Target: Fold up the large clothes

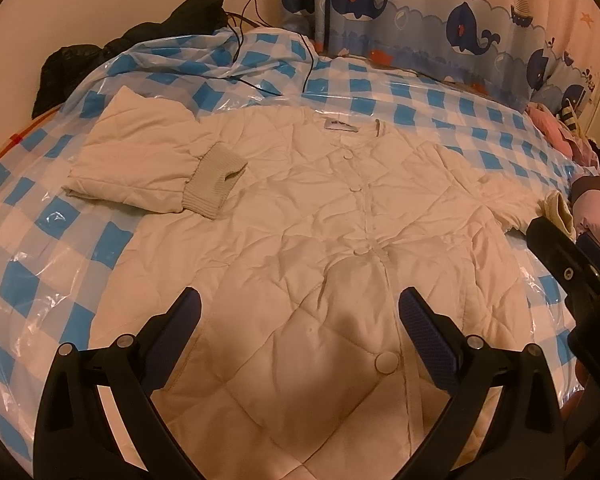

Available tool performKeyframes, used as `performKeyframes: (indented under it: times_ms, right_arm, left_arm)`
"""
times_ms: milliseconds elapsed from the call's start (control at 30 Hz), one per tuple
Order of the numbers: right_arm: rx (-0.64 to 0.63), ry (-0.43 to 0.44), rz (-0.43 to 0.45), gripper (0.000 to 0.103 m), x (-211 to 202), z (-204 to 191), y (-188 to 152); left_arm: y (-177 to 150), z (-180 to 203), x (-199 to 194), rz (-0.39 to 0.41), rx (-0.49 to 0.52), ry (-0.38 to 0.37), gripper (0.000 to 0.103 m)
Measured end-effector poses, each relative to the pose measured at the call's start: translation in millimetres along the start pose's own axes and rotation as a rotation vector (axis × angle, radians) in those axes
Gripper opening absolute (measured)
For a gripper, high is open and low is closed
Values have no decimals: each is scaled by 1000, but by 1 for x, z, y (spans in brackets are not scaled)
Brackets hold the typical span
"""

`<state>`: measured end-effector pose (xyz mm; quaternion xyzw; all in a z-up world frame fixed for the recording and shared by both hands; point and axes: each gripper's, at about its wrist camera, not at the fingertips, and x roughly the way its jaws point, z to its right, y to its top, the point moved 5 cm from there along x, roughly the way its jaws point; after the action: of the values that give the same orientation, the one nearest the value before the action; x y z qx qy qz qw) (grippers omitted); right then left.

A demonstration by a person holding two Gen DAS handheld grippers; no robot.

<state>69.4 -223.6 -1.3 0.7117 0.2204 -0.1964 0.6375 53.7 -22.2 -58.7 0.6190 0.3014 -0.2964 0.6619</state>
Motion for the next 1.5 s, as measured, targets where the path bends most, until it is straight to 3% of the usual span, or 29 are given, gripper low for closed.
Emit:
performKeyframes:
  times_ms: [333, 467, 567, 667, 933, 1067, 1167, 1433, 1500]
  right_arm:
    - [0, 10, -5, 97, 3, 0, -2]
    - [59, 32, -12, 97, 5, 14, 0]
    - [66, -2, -20, 97, 6, 24, 4]
    - [14, -94, -16, 97, 8, 37, 11]
    - [-86, -339, -53, 97, 25, 139, 21]
    - [-166, -481, -93, 97, 48, 203, 20]
    - [-213, -541, -144, 97, 75, 248, 21]
    - [-210, -505, -259, 97, 147, 303, 18]
    - [-179, -463, -277, 90, 160, 316, 18]
  left_arm:
    - [0, 1, 0, -1, -1, -2, 95]
    - [0, 2, 0, -1, -3, -6, 95]
    - [-2, 7, 2, 1, 1, -16, 95]
    - [-2, 12, 2, 1, 10, -24, 95]
    - [4, 9, 6, -23, -3, -30, 95]
    - [4, 10, 7, -23, 7, -17, 95]
    - [5, 12, 11, -27, 15, -4, 95]
    - [6, 28, 26, -42, 35, 5, 95]
    - [5, 34, 30, -47, 49, 7, 95]
